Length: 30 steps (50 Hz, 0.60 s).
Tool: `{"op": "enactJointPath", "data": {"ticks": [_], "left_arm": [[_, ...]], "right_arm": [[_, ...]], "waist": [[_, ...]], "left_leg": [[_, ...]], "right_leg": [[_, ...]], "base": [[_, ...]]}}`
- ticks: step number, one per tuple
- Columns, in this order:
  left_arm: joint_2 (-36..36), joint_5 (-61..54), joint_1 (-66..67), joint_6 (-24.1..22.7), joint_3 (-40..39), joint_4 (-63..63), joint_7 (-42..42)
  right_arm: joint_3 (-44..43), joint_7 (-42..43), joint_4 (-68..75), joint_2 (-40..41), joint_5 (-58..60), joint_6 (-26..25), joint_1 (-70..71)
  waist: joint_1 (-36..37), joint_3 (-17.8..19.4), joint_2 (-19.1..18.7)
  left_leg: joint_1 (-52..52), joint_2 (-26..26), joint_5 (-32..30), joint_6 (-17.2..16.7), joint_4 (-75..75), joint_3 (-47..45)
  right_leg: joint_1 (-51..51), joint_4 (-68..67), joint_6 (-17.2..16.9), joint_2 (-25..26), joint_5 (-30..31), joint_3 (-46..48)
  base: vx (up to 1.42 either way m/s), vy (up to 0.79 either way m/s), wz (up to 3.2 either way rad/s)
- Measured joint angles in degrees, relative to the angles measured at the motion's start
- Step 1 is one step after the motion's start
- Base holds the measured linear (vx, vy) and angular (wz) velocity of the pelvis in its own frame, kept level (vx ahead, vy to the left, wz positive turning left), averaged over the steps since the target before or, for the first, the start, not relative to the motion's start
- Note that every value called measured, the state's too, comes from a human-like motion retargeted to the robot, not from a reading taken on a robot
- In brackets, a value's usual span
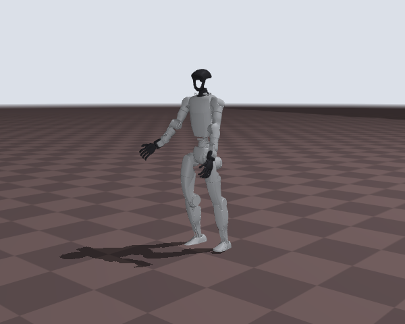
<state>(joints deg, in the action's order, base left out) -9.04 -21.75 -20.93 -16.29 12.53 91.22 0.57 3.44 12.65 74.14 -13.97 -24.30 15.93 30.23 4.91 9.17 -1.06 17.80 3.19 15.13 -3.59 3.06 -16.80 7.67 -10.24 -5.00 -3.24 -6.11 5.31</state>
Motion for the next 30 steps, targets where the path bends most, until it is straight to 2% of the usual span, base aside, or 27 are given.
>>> {"op": "enactJointPath", "data": {"ticks": [2,3,5,8,9,12,15,19,22,25,27,30], "left_arm": [[-1.05,7.88,-9.62,3.61,-0.73,-1.75,3.60],[-2.11,10.17,-14.64,4.74,-0.43,-3.05,4.18],[-4.71,12.47,-25.14,6.11,1.30,-5.88,3.33],[-9.48,14.27,-39.28,6.77,4.90,-10.49,1.30],[-11.19,14.25,-43.41,6.82,5.84,-11.74,0.97],[-15.76,12.24,-51.90,6.36,6.91,-14.78,0.11],[-18.25,10.12,-54.51,6.03,5.18,-16.43,0.38],[-17.00,10.16,-50.14,5.40,3.81,-17.15,2.64],[-13.78,11.05,-41.15,4.46,2.96,-18.24,4.62],[-9.54,11.82,-28.17,3.88,-1.03,-18.45,6.24],[-6.79,12.16,-19.43,4.30,-4.97,-15.56,5.45],[-4.22,12.77,-7.79,3.85,-9.14,-6.41,2.11]], "right_arm": [[1.17,-8.00,7.64,0.61,5.96,-3.99,-10.18],[1.28,-10.93,11.18,0.85,8.83,-6.13,-15.13],[1.08,-14.59,16.77,1.28,11.70,-9.36,-24.72],[1.16,-16.33,20.68,2.40,7.99,-11.21,-37.60],[1.07,-17.24,20.93,2.92,6.29,-11.39,-41.37],[1.17,-21.06,20.17,4.05,3.70,-11.39,-51.78],[2.92,-25.03,19.82,4.00,5.04,-11.33,-59.09],[4.41,-25.70,21.81,4.63,6.68,-11.49,-61.35],[3.34,-24.20,21.74,5.85,5.40,-10.85,-58.19],[0.81,-22.30,20.39,6.43,3.68,-9.87,-50.62],[-1.97,-19.62,20.06,6.04,4.04,-9.61,-43.02],[-4.83,-13.12,20.67,4.67,3.87,-8.05,-28.66]], "waist": [[-4.42,-3.07,-1.24],[-6.61,-2.99,-0.97],[-10.54,-0.52,-0.70],[-12.18,3.63,-1.12],[-12.07,4.31,-0.95],[-11.50,4.37,-0.81],[-11.86,2.65,-1.17],[-11.76,-0.33,-1.47],[-11.02,-2.42,-1.51],[-10.04,-3.30,-0.89],[-7.59,-3.14,0.45],[0.32,-1.95,3.42]], "left_leg": [[-3.30,1.21,-2.27,-2.08,1.94,1.76],[-4.02,1.04,-2.88,-2.16,1.94,3.20],[-3.54,1.09,-3.65,-1.31,1.94,5.92],[-2.28,1.83,-3.80,0.76,1.94,6.76],[-2.30,1.75,-3.87,1.28,1.94,6.41],[-2.63,1.99,-4.04,2.25,1.94,4.40],[-3.39,2.32,-4.09,2.07,1.94,2.83],[-5.00,2.20,-3.67,1.84,1.94,2.80],[-5.88,1.86,-2.71,1.70,1.94,3.61],[-5.21,0.21,-1.67,1.67,1.94,4.70],[-4.03,-2.05,-1.52,2.08,1.94,4.45],[-2.92,-5.76,-2.06,4.74,0.89,1.53]], "right_leg": [[-20.13,-31.02,0.91,-1.91,3.56,2.20],[-27.63,-43.12,-0.12,-4.19,8.26,2.89],[-38.25,-63.26,-0.28,-9.14,11.38,4.34],[-49.66,-86.99,6.32,-15.74,0.50,5.14],[-53.54,-93.14,7.70,-16.31,-2.01,4.07],[-62.61,-105.78,9.26,-13.13,-5.57,0.69],[-65.55,-110.62,9.59,-9.36,-8.76,-0.17],[-60.82,-104.57,8.30,-7.01,-8.64,0.42],[-52.18,-90.31,5.03,-5.09,-7.05,0.86],[-37.46,-64.34,2.10,-4.92,-4.01,1.61],[-23.88,-39.76,0.75,-5.69,-3.07,2.58],[-4.99,-6.11,-3.06,-6.05,-8.60,1.47]], "base": [[-0.18,0.15,1.19],[-0.12,0.10,1.17],[-0.06,0.09,1.16],[-0.05,0.10,0.26],[-0.03,0.09,-0.43],[0.03,0.04,-0.71],[0.07,-0.01,-0.47],[0.06,-0.04,-0.05],[0.07,-0.06,0.22],[0.11,-0.05,0.23],[0.14,-0.07,-0.27],[0.08,-0.16,-1.19]]}}
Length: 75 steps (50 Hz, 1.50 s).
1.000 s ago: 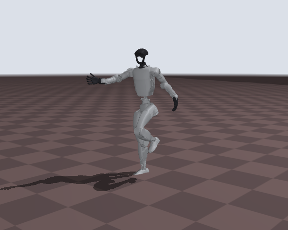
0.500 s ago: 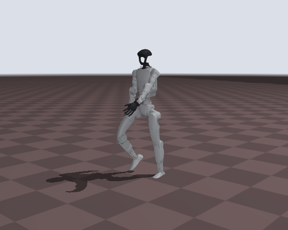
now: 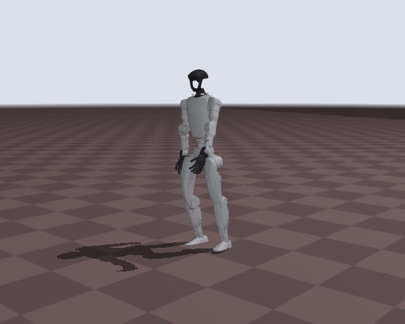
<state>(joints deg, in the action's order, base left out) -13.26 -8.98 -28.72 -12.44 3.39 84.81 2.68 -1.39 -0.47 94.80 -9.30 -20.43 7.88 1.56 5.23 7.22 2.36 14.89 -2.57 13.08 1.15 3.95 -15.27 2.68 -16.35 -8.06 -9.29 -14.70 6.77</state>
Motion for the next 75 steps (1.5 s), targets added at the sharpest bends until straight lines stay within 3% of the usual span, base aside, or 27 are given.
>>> {"op": "enactJointPath", "data": {"ticks": [2,3,6,10,13,17,21,25,28,30,32,33,35,37,40,43,49,55,60,63,65,67,70,73,75], "left_arm": [[0.51,3.98,8.00,1.60,0.60,7.55,0.92],[0.60,5.22,12.38,4.21,1.73,10.54,4.35],[1.29,-0.82,28.86,5.30,5.26,12.37,11.51],[1.61,-6.82,49.12,1.01,9.47,9.66,17.98],[0.91,-6.49,59.22,1.74,14.99,8.56,21.47],[0.26,-5.47,64.96,4.64,18.20,8.64,24.20],[1.01,-6.66,61.28,5.10,18.10,7.74,23.49],[2.52,-7.75,49.19,3.35,16.57,8.52,19.70],[2.64,-5.88,34.52,2.83,12.41,10.37,12.92],[2.05,-5.87,23.00,1.17,6.84,10.77,4.17],[1.96,-11.21,12.89,-1.87,4.00,9.22,0.24],[1.94,-11.23,8.14,-1.36,3.71,8.58,1.38],[0.51,-5.29,-1.38,1.58,4.59,7.29,4.51],[-2.19,-0.15,-11.29,3.62,7.09,5.50,4.79],[-6.68,4.71,-26.24,4.78,10.34,1.61,2.43],[-10.74,3.99,-37.13,3.28,11.91,-4.77,-0.90],[-14.66,0.29,-46.16,1.99,14.46,-14.32,-0.90],[-10.07,-2.63,-39.19,1.10,9.62,-18.60,1.32],[-2.52,-5.06,-20.06,-0.29,5.78,-16.95,0.81],[0.71,-3.03,-8.72,0.37,5.34,-7.10,1.58],[1.52,3.36,-0.57,1.62,6.44,1.73,4.35],[1.49,4.82,9.35,3.73,8.67,8.34,10.22],[1.19,-2.20,27.08,3.22,8.91,11.87,10.90],[0.89,-9.44,43.77,2.56,9.43,11.13,14.25],[0.72,-12.15,53.11,2.64,12.43,10.14,18.01]], "right_arm": [[2.67,2.63,-0.07,-1.35,-4.35,0.36,10.20],[3.97,2.72,-0.33,-2.37,-5.24,-1.27,15.33],[4.74,5.63,-4.84,-7.82,-6.89,-0.70,29.07],[6.57,9.90,-13.49,-15.61,-9.56,4.74,47.21],[10.17,14.24,-18.50,-19.70,-12.31,7.99,57.89],[14.26,17.31,-20.62,-22.07,-14.01,8.94,66.44],[12.89,19.46,-21.78,-19.76,-14.21,9.87,66.96],[8.30,19.60,-26.67,-13.01,-12.84,11.56,56.91],[6.12,16.16,-26.62,-7.10,-6.79,8.43,45.87],[4.98,13.95,-23.42,-4.34,-1.92,6.38,39.00],[4.02,11.90,-17.23,-3.33,4.28,5.61,31.52],[3.85,9.42,-13.26,-3.28,8.28,4.23,27.54],[3.81,3.91,-5.76,-3.35,14.25,0.69,18.94],[2.66,-0.64,-0.91,-3.67,15.70,-2.56,9.02],[2.06,-6.12,1.29,-3.73,11.88,-4.39,-6.09],[6.55,-8.86,0.83,-3.17,9.97,-3.47,-18.44],[13.77,-16.34,0.81,-2.67,17.25,-4.04,-32.26],[13.41,-17.91,0.56,-1.17,13.85,-4.59,-29.15],[9.68,-7.25,1.81,0.08,8.63,-3.20,-12.89],[6.85,-0.52,2.02,0.48,4.09,-2.09,1.74],[7.80,1.60,1.49,0.36,-2.03,-1.23,12.17],[6.44,3.03,0.21,-1.72,-3.73,-2.19,22.97],[1.73,8.62,-5.20,-7.14,-5.85,-0.55,38.33],[1.82,12.70,-10.73,-11.17,-12.29,3.00,53.86],[4.88,14.72,-12.74,-13.18,-17.92,5.99,63.21]], "waist": [[6.73,1.12,3.89],[8.81,1.02,6.13],[9.84,-0.96,6.20],[12.00,0.03,5.43],[11.86,-0.26,6.14],[9.10,-2.27,6.71],[5.99,-5.35,6.02],[5.39,-6.73,6.23],[7.87,-2.97,6.59],[8.61,1.70,3.60],[3.57,2.23,-1.14],[0.46,1.17,-3.47],[-4.71,-2.16,-4.98],[-9.87,-1.01,-5.43],[-15.03,2.32,-5.97],[-17.55,2.94,-6.27],[-17.82,1.07,-6.57],[-14.69,-2.28,-5.19],[-9.70,-2.90,-2.90],[-1.23,-0.99,0.76],[6.29,-0.14,4.63],[9.82,-2.99,7.13],[12.21,-3.95,6.34],[13.17,-1.63,6.39],[13.17,-0.59,6.87]], "left_leg": [[-6.35,-1.73,0.55,2.24,-12.93,-3.90],[-14.52,-0.99,2.28,1.68,-26.90,-5.53],[-41.48,7.57,10.29,2.25,-72.00,-3.75],[-61.33,20.80,19.44,7.40,-111.16,-5.25],[-71.97,23.94,20.71,9.79,-125.68,-3.29],[-78.36,20.05,20.89,10.80,-130.60,-0.20],[-75.70,16.30,17.41,9.65,-122.56,2.20],[-60.27,12.68,12.95,5.89,-98.56,0.93],[-33.57,8.21,6.95,3.27,-58.80,-5.05],[-10.57,4.59,4.23,1.81,-25.02,-9.34],[-0.73,4.43,3.72,0.32,-7.25,-9.48],[0.36,5.39,2.22,-1.91,-2.03,-9.13],[-3.02,6.09,-0.03,-4.40,1.05,-7.64],[-2.88,6.82,-1.03,-5.32,1.05,-4.30],[-1.01,8.11,-1.66,-5.94,1.05,-0.84],[-1.16,8.77,-1.66,-4.20,1.05,0.49],[-1.25,10.51,-1.91,-3.57,1.05,-0.69],[-1.57,9.06,-0.78,-3.18,1.05,-1.09],[0.76,5.27,0.07,-2.79,1.05,-0.64],[2.06,1.56,0.36,-0.78,-2.31,-2.72],[-3.18,-0.11,0.81,1.26,-14.39,-6.37],[-23.46,5.48,1.11,0.56,-45.63,-7.53],[-47.27,12.78,3.26,-0.34,-81.12,-2.03],[-59.90,20.08,11.33,3.82,-104.93,-2.04],[-66.29,24.01,12.78,6.57,-115.91,-1.73]], "right_leg": [[6.48,14.47,-2.09,-2.96,4.71,-2.34],[7.61,19.63,-1.93,-4.87,8.12,-2.67],[5.59,21.35,-0.83,-4.19,10.68,-1.98],[4.45,21.35,0.01,-3.10,11.19,-3.27],[3.28,21.35,1.73,-3.08,11.11,-2.84],[2.63,21.35,1.79,-3.11,11.12,-0.18],[1.38,21.35,1.82,-2.01,10.68,1.50],[1.36,21.35,1.56,-2.14,9.88,-0.05],[4.90,20.24,0.81,-3.10,9.28,-4.24],[8.59,17.72,0.17,-1.02,8.16,-6.54],[5.48,9.19,2.59,2.94,6.93,-4.93],[-1.01,-1.66,4.32,4.59,6.17,-3.57],[-19.75,-28.76,4.22,3.63,10.81,-1.81],[-30.25,-48.16,2.70,-0.06,16.54,0.72],[-40.34,-72.36,5.54,-7.29,9.40,4.07],[-48.85,-89.46,8.45,-11.47,3.73,3.75],[-55.26,-98.83,7.62,-3.04,2.37,0.52],[-45.19,-80.53,5.35,0.79,6.47,-0.15],[-20.10,-33.93,3.26,2.18,10.49,-1.52],[-0.76,-3.30,2.71,0.15,1.51,-1.14],[6.24,10.71,1.48,-2.79,2.84,-2.96],[5.78,19.62,1.24,-4.05,8.42,-4.00],[4.12,21.35,-0.74,-2.96,10.91,-5.17],[4.04,21.35,-0.20,-3.14,11.77,-6.09],[3.62,21.35,1.34,-3.28,12.04,-6.34]], "base": [[-0.07,-0.25,-1.49],[-0.15,-0.22,-0.61],[-0.13,-0.09,0.27],[-0.01,-0.03,-0.21],[0.00,-0.04,0.26],[0.03,0.01,0.70],[0.03,0.03,0.42],[0.06,0.05,-0.44],[0.17,0.12,-1.40],[0.19,0.23,-1.04],[-0.01,0.31,0.62],[-0.15,0.27,1.13],[-0.17,0.19,1.17],[-0.04,0.11,1.48],[0.02,0.10,1.19],[0.04,0.07,0.43],[0.08,-0.02,-0.19],[0.06,-0.05,-0.10],[0.10,-0.08,-0.09],[0.10,-0.20,-1.05],[-0.03,-0.30,-1.53],[-0.16,-0.25,-0.51],[-0.08,-0.10,-0.20],[-0.02,-0.08,-0.28],[-0.02,-0.09,0.02]]}}
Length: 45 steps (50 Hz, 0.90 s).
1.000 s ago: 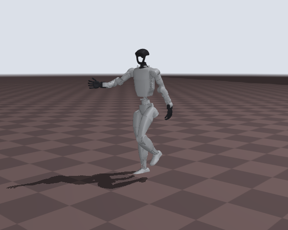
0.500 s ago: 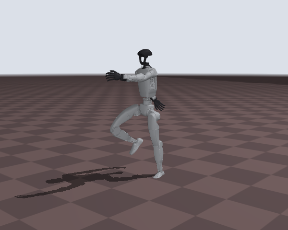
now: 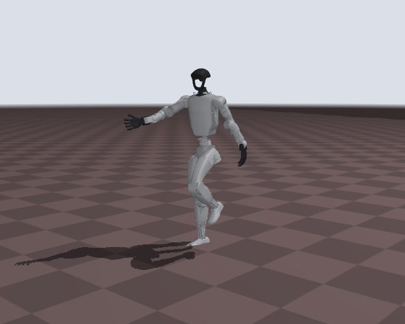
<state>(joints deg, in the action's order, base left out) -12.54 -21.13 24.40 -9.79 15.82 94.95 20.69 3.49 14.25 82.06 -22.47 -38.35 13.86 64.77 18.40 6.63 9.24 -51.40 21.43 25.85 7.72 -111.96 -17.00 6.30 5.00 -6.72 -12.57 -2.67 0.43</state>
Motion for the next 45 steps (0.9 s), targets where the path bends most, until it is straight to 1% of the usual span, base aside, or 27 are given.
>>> {"op": "enactJointPath", "data": {"ticks": [2,5,8,10,11,13,15,17,18,20,22,23,24,25,27,28,30,33,35,37,40,43,45], "left_arm": [[-0.56,0.12,7.44,0.85,3.25,-1.00,2.99],[-1.39,2.24,14.88,2.61,5.59,-1.55,5.89],[-1.16,4.01,16.04,4.04,5.77,-1.62,7.03],[-0.26,4.49,13.97,4.20,6.13,-1.98,6.88],[0.42,4.58,11.85,3.88,6.33,-2.18,6.30],[1.85,4.84,5.97,2.90,6.37,-1.98,4.46],[2.97,5.44,-2.20,1.63,5.90,-1.30,1.23],[3.51,6.66,-13.64,0.59,3.52,0.09,-5.15],[3.67,6.92,-20.13,-0.35,1.52,0.63,-9.77],[4.12,3.75,-32.03,-3.48,-1.47,-0.02,-16.99],[4.94,2.05,-43.28,-4.38,-2.72,-1.23,-18.40],[5.05,3.80,-48.56,-3.95,-2.93,-2.04,-17.63],[4.56,6.52,-54.09,-2.96,-3.05,-3.04,-16.35],[3.77,9.73,-59.75,-1.69,-3.12,-4.15,-14.81],[0.84,11.91,-71.04,-0.33,-2.66,-7.52,-14.91],[-0.85,12.38,-76.64,0.24,-2.38,-9.31,-15.41],[-4.44,12.54,-86.84,1.07,-1.73,-12.96,-16.55],[-9.79,10.05,-97.81,0.34,-0.36,-17.58,-18.12],[-12.89,8.00,-102.74,-0.67,0.72,-19.45,-18.69],[-15.01,7.16,-105.77,-0.84,1.37,-19.99,-18.33],[-15.83,7.18,-106.95,-0.27,0.86,-19.97,-17.43],[-13.57,6.64,-102.14,-0.87,-1.42,-21.30,-17.44],[-10.96,5.88,-95.62,-2.00,-3.27,-23.11,-17.25]], "right_arm": [[3.68,1.02,-0.20,-1.88,-4.39,1.89,7.20],[6.91,1.14,1.03,-3.92,-6.79,2.10,14.17],[6.92,0.65,1.71,-3.84,-5.99,1.35,15.93],[6.07,0.38,1.28,-2.58,-5.34,1.47,14.13],[5.37,0.26,0.86,-1.51,-4.90,1.74,11.97],[3.59,0.00,-0.24,0.97,-3.36,2.19,6.19],[1.85,-0.61,-1.06,3.74,-0.77,2.04,-1.55],[0.13,-1.35,-1.59,6.20,3.38,0.68,-10.53],[-0.81,-1.50,-1.74,7.11,5.57,0.22,-15.14],[-2.82,-1.92,-0.88,8.29,10.41,0.50,-25.11],[-4.32,-4.77,1.84,8.61,17.14,-1.04,-36.27],[-4.26,-7.42,3.73,8.64,19.37,-1.77,-42.11],[-4.01,-10.34,5.85,8.71,22.00,-3.03,-47.70],[-3.67,-13.39,8.10,8.82,24.83,-4.55,-53.16],[-2.94,-17.26,11.68,9.68,27.16,-7.56,-63.62],[-2.20,-18.97,12.92,10.22,27.07,-8.77,-68.49],[0.04,-22.26,14.16,11.36,26.16,-10.52,-77.47],[4.40,-27.16,13.51,12.25,26.46,-10.68,-88.48],[6.57,-30.27,12.90,11.91,27.52,-10.27,-94.08],[7.19,-32.73,13.05,11.17,28.27,-10.59,-97.75],[6.53,-33.95,13.94,10.43,28.58,-11.44,-100.05],[6.27,-31.69,14.11,10.78,27.52,-10.87,-97.73],[6.52,-29.23,13.87,11.48,25.68,-9.90,-93.97]], "waist": [[-0.19,0.12,0.81],[-0.78,-1.18,1.54],[-2.73,-3.39,1.10],[-4.36,-4.88,0.52],[-4.91,-5.47,0.32],[-5.22,-5.80,0.33],[-4.41,-5.04,0.58],[-2.98,-1.56,-0.05],[-2.83,0.86,-1.37],[-7.05,2.07,-5.02],[-15.31,1.80,-9.30],[-19.26,1.20,-11.66],[-22.08,-0.01,-12.78],[-24.32,-1.52,-13.28],[-28.21,0.21,-12.96],[-29.73,1.66,-12.65],[-31.47,4.04,-12.20],[-32.47,5.81,-12.25],[-33.15,6.37,-12.54],[-33.31,6.00,-12.63],[-32.53,4.02,-12.35],[-31.13,1.32,-11.86],[-30.14,-0.42,-11.37]], "left_leg": [[-5.13,-0.30,0.37,1.31,-6.25,1.40],[-9.70,-4.22,0.79,1.45,-9.78,3.40],[-9.33,-7.16,-0.74,1.25,-6.62,4.46],[-6.41,-8.94,-2.30,0.56,-0.92,4.68],[-3.45,-10.08,-3.32,-0.31,3.90,4.48],[5.09,-12.56,-6.00,-2.42,16.85,3.30],[17.88,-15.28,-10.04,-4.44,36.69,1.06],[37.51,-18.76,-12.28,-5.27,65.49,-2.49],[48.76,-20.55,-11.43,-5.48,81.11,-4.24],[62.10,-21.65,-8.07,-5.79,101.88,-4.79],[66.41,-19.35,-9.64,-10.45,111.72,-1.78],[66.80,-17.35,-11.85,-12.76,115.11,0.06],[65.29,-16.33,-13.16,-13.84,116.53,1.66],[62.84,-15.81,-14.02,-14.30,116.96,3.14],[62.49,-15.45,-14.44,-13.70,116.96,6.02],[62.84,-15.42,-14.66,-13.08,116.96,7.07],[63.19,-15.40,-15.20,-11.54,116.96,8.09],[63.40,-14.91,-15.50,-9.23,116.96,7.72],[63.82,-14.28,-15.47,-8.36,116.96,7.15],[63.96,-13.83,-15.45,-8.81,116.96,6.37],[63.47,-13.99,-14.82,-10.36,116.96,5.37],[62.54,-15.13,-13.48,-10.63,116.96,5.05],[62.07,-16.13,-12.72,-10.48,116.96,5.22]], "right_leg": [[-0.63,0.00,0.58,-0.56,0.16,0.39],[-1.79,0.00,0.18,-1.19,0.33,1.25],[-2.84,0.00,0.11,-0.39,-0.09,2.56],[-3.50,0.00,0.00,0.38,-0.46,3.21],[-3.71,0.00,-0.10,0.59,-0.69,3.13],[-3.43,0.00,-0.24,0.53,-1.21,2.33],[-2.14,0.00,-0.42,0.23,-1.54,0.74],[1.13,-1.32,-1.32,0.50,-2.09,-0.96],[3.41,-2.35,-1.96,1.42,-2.57,-1.22],[4.82,-4.93,-1.65,4.77,-3.39,1.39],[1.60,-13.59,1.27,8.04,-3.12,7.30],[-3.56,-23.28,2.97,9.12,-2.54,10.32],[-12.02,-36.74,3.90,8.05,-1.45,12.16],[-22.13,-52.08,4.45,5.89,-0.11,13.40],[-33.46,-74.09,4.88,0.67,-0.23,14.55],[-37.73,-83.50,5.62,-1.83,-2.64,14.48],[-45.80,-99.34,7.29,-5.41,-7.36,12.99],[-54.82,-113.94,9.36,-7.09,-9.06,10.45],[-57.81,-119.07,10.00,-6.30,-8.67,9.45],[-59.12,-120.80,9.33,-3.32,-8.12,8.30],[-58.66,-118.77,7.45,1.32,-8.67,6.56],[-53.66,-109.60,6.19,2.50,-8.71,6.05],[-47.64,-99.09,5.65,1.98,-8.24,6.83]], "base": [[0.00,-0.04,0.27],[0.02,0.01,0.36],[0.02,0.01,0.43],[0.01,0.02,0.28],[0.00,0.00,0.00],[0.05,0.05,-0.41],[0.10,0.07,-0.84],[0.18,0.11,-0.92],[0.18,0.17,-0.19],[0.09,0.24,1.24],[-0.07,0.25,2.61],[-0.16,0.21,2.41],[-0.20,0.17,1.90],[-0.16,0.11,1.49],[-0.09,0.08,1.31],[-0.05,0.08,1.00],[-0.05,0.08,0.45],[-0.03,0.09,-0.22],[0.03,0.05,-0.39],[0.04,-0.01,-0.41],[0.04,-0.04,-0.35],[0.01,-0.01,-0.08],[0.00,0.00,0.00]]}}
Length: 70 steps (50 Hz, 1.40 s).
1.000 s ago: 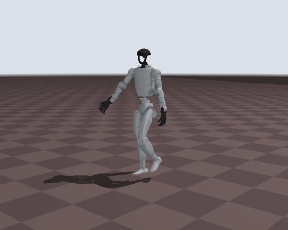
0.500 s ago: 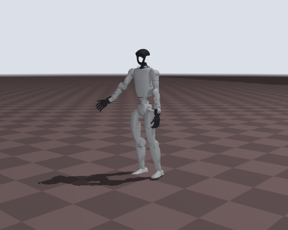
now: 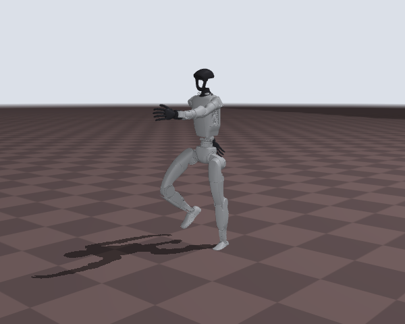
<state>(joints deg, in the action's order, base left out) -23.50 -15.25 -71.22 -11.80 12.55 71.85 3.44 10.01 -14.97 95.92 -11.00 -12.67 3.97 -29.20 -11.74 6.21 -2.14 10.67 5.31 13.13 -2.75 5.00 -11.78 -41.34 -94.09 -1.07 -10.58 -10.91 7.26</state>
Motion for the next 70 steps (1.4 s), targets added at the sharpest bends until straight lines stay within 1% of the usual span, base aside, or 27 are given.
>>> {"op": "enactJointPath", "data": {"ticks": [4,5,7,8,10,12,14,16,18,20,25,30,33,35,38,40,42,43,45,48,51,55,60,63,65,68,70], "left_arm": [[6.32,-0.85,18.91,-1.52,-3.39,-1.30,2.27],[7.82,-0.71,23.63,-1.30,-4.14,-0.18,2.59],[9.87,1.65,32.38,-0.56,-5.10,5.28,2.34],[10.64,3.73,36.74,-0.59,-5.09,8.84,2.21],[11.80,9.65,45.62,-0.63,-3.73,16.79,2.07],[12.47,12.70,55.88,3.00,-0.72,22.66,6.47],[13.07,8.92,67.44,4.58,1.71,24.85,10.33],[13.47,3.29,79.12,3.80,2.22,24.65,12.17],[13.37,-1.11,89.33,2.48,2.87,23.60,14.70],[12.60,-3.16,97.71,1.93,4.90,22.41,17.35],[10.17,-3.43,109.64,4.18,8.30,21.48,20.78],[11.53,-2.26,106.91,5.49,10.09,21.15,21.48],[13.20,-0.96,98.76,4.49,10.43,21.03,19.41],[13.86,-1.19,89.96,3.71,8.09,22.19,16.23],[12.47,-3.93,72.30,3.17,-2.08,24.04,6.27],[10.91,-8.80,59.80,-0.84,-9.76,23.77,-2.60],[10.23,-11.78,49.27,-2.52,-11.43,21.61,-2.73],[9.53,-8.37,44.03,-1.42,-11.33,20.86,-0.96],[7.08,-0.97,34.19,0.10,-9.20,18.68,1.11],[2.37,6.21,19.45,1.65,-3.45,14.34,0.37],[-1.63,8.30,6.66,2.16,0.73,8.57,-1.67],[-4.70,4.97,-4.92,0.70,1.82,2.53,0.07],[-4.35,-0.59,-8.62,1.70,-0.81,0.79,2.24],[-1.99,-1.65,-2.58,0.49,-2.21,-0.87,1.72],[0.38,-1.21,4.58,-0.62,-3.16,-2.74,1.76],[4.76,-0.45,17.50,-1.52,-3.85,-2.51,1.83],[7.53,-0.78,25.98,-1.66,-3.86,1.10,1.09]], "right_arm": [[-2.47,6.11,0.07,1.20,-4.27,1.50,13.94],[-3.88,8.10,-0.01,1.29,-5.09,1.62,18.38],[-6.08,12.66,-0.83,1.00,-6.17,2.58,28.28],[-6.67,14.86,-1.21,0.75,-6.60,3.46,33.59],[-6.04,18.46,-1.84,0.20,-9.18,5.06,44.80],[-4.53,19.28,-3.52,-0.94,-10.34,3.13,55.84],[-4.79,21.19,-6.65,-3.05,-11.76,2.89,66.55],[-4.97,24.10,-11.10,-5.62,-14.75,4.99,76.30],[-4.31,27.18,-15.68,-8.18,-18.14,7.92,85.04],[-3.01,30.57,-19.57,-10.65,-21.80,11.18,91.99],[-1.62,34.24,-22.43,-14.53,-30.82,14.87,101.80],[-3.83,32.87,-20.98,-11.83,-31.53,14.20,101.68],[-5.25,31.19,-20.78,-7.35,-30.19,14.04,94.23],[-6.26,29.64,-20.06,-4.00,-28.57,13.42,87.00],[-6.51,27.31,-16.17,0.18,-22.17,10.44,74.93],[-5.98,27.18,-12.60,1.67,-16.76,11.11,66.76],[-5.33,24.85,-7.69,1.89,-6.24,9.30,57.83],[-4.45,22.43,-5.40,1.88,-1.71,7.90,53.30],[-2.90,18.51,-1.94,1.93,2.97,5.70,43.84],[-1.15,14.01,-1.16,1.21,2.83,4.07,29.84],[1.88,8.25,-2.19,-0.07,4.53,3.06,17.85],[5.73,-1.45,-1.10,-1.24,7.99,1.60,6.23],[4.47,-6.37,0.18,-0.74,7.75,-1.29,0.86],[3.27,-5.03,-0.39,0.30,4.88,-0.65,2.79],[1.65,-2.59,0.15,0.96,2.37,-0.08,6.85],[-3.40,4.45,1.38,1.33,-2.50,0.42,17.11],[-7.27,10.71,1.48,1.08,-6.26,1.06,26.31]], "waist": [[3.68,-0.91,1.98],[5.32,-0.54,2.79],[10.83,-0.29,4.91],[14.27,-0.02,5.90],[21.39,1.40,8.18],[25.72,2.43,10.91],[26.52,1.81,11.50],[26.85,2.40,11.21],[27.45,3.10,10.81],[28.10,3.11,10.63],[27.79,1.22,12.00],[24.11,-2.87,11.22],[22.80,-4.95,11.12],[23.45,-4.63,11.96],[26.20,-0.88,11.46],[25.05,2.21,7.71],[19.70,0.77,3.39],[17.20,-1.27,2.26],[11.82,-2.27,1.73],[5.10,1.29,2.72],[2.17,2.79,2.08],[1.64,3.56,0.72],[4.14,1.40,1.56],[5.52,-0.71,1.72],[6.50,-1.36,1.61],[9.57,-0.64,2.27],[13.31,0.73,3.61]], "left_leg": [[2.10,-2.63,0.35,-0.44,0.00,-0.01],[3.14,-3.61,0.24,-0.63,0.00,-0.47],[3.70,-6.15,0.26,-0.24,-0.68,-3.17],[3.11,-7.10,0.88,0.66,-2.72,-5.10],[-0.05,-8.07,1.85,3.70,-11.71,-9.72],[-11.92,-5.52,1.32,5.19,-34.15,-12.57],[-30.20,-0.05,2.27,6.24,-63.00,-9.70],[-43.74,4.17,7.46,7.35,-85.41,-7.13],[-53.42,10.40,13.02,10.49,-103.58,-7.43],[-61.52,15.66,15.41,13.73,-117.18,-7.00],[-72.61,12.43,17.14,15.80,-130.27,-4.26],[-70.26,7.65,14.68,14.09,-123.76,-2.45],[-60.23,3.77,13.02,11.02,-107.82,-2.50],[-48.40,1.08,9.78,8.85,-89.48,-4.14],[-20.06,-3.30,3.01,6.41,-44.22,-9.01],[-1.64,-4.75,3.03,5.47,-16.87,-10.40],[2.94,-2.36,2.31,1.49,-5.05,-9.12],[1.95,-1.46,0.64,-0.94,-1.26,-8.85],[0.42,-0.28,-0.54,-3.36,0.00,-6.76],[2.15,-0.57,-1.78,-2.35,0.00,-2.54],[1.13,-0.13,-2.86,0.01,0.00,-0.53],[1.01,1.38,-2.85,1.30,0.00,-0.30],[0.54,-0.27,-2.35,0.82,0.00,-1.56],[-0.16,-1.10,-1.52,1.13,0.00,-1.55],[0.06,-1.61,-0.79,1.27,0.00,-1.28],[2.27,-3.22,-0.39,1.15,0.00,-1.43],[4.54,-5.24,-0.44,1.08,0.00,-2.72]], "right_leg": [[22.04,40.07,-3.53,2.05,4.32,1.13],[29.28,52.82,-4.40,2.77,4.02,1.00],[40.67,73.11,-5.05,2.59,-1.97,0.87],[44.71,80.71,-5.18,2.25,-3.35,0.38],[50.73,93.21,-6.09,0.78,0.46,-2.48],[51.91,98.88,-6.77,-1.84,6.02,-5.74],[49.60,99.09,-6.64,-2.07,7.33,-6.86],[49.09,99.09,-7.24,-1.96,7.20,-6.88],[48.80,99.09,-7.38,-1.49,7.11,-6.84],[48.11,99.09,-6.53,-0.88,7.40,-6.59],[46.42,99.09,-5.98,-2.15,8.31,-4.57],[44.21,99.09,-5.84,-1.18,8.09,-2.78],[43.68,99.09,-6.22,-1.15,7.50,-3.35],[43.99,97.85,-6.14,-1.93,6.60,-5.19],[44.81,91.34,-5.59,-0.97,4.00,-9.57],[46.45,86.78,-3.90,2.72,3.01,-9.53],[37.39,71.06,0.10,6.95,3.49,-6.25],[27.57,57.29,1.07,7.77,4.57,-4.77],[12.95,34.10,1.09,6.06,7.08,-1.37],[1.68,8.98,2.50,-2.05,0.23,2.78],[-8.44,-7.70,4.10,-6.12,-2.55,3.20],[-15.00,-18.01,3.64,-2.92,-1.35,1.27],[-13.08,-15.90,3.09,-0.80,-0.03,-1.23],[-5.72,-4.33,0.73,0.91,2.55,-1.77],[2.40,8.62,-0.72,1.76,3.46,-1.55],[21.43,40.87,-2.15,2.84,4.61,-1.07],[36.65,65.73,-3.64,2.97,0.25,-1.03]], "base": [[0.09,-0.07,-0.09],[0.12,-0.13,-0.74],[0.07,-0.17,-1.40],[0.00,-0.19,-1.92],[-0.06,-0.22,-2.03],[-0.17,-0.23,-1.20],[-0.18,-0.14,-0.17],[-0.07,-0.06,0.02],[-0.01,-0.06,0.01],[0.01,-0.07,0.22],[0.03,-0.01,0.49],[0.02,0.04,0.35],[0.06,0.07,-0.22],[0.10,0.09,-0.83],[0.15,0.12,-1.15],[0.07,0.22,-0.10],[-0.16,0.21,1.10],[-0.22,0.13,1.21],[-0.13,0.07,1.37],[-0.03,0.08,1.40],[-0.05,0.08,0.61],[0.01,0.01,0.00],[0.03,0.00,-0.21],[0.02,-0.01,0.01],[0.07,-0.05,0.08],[0.12,-0.08,-0.18],[0.13,-0.15,-0.90]]}}
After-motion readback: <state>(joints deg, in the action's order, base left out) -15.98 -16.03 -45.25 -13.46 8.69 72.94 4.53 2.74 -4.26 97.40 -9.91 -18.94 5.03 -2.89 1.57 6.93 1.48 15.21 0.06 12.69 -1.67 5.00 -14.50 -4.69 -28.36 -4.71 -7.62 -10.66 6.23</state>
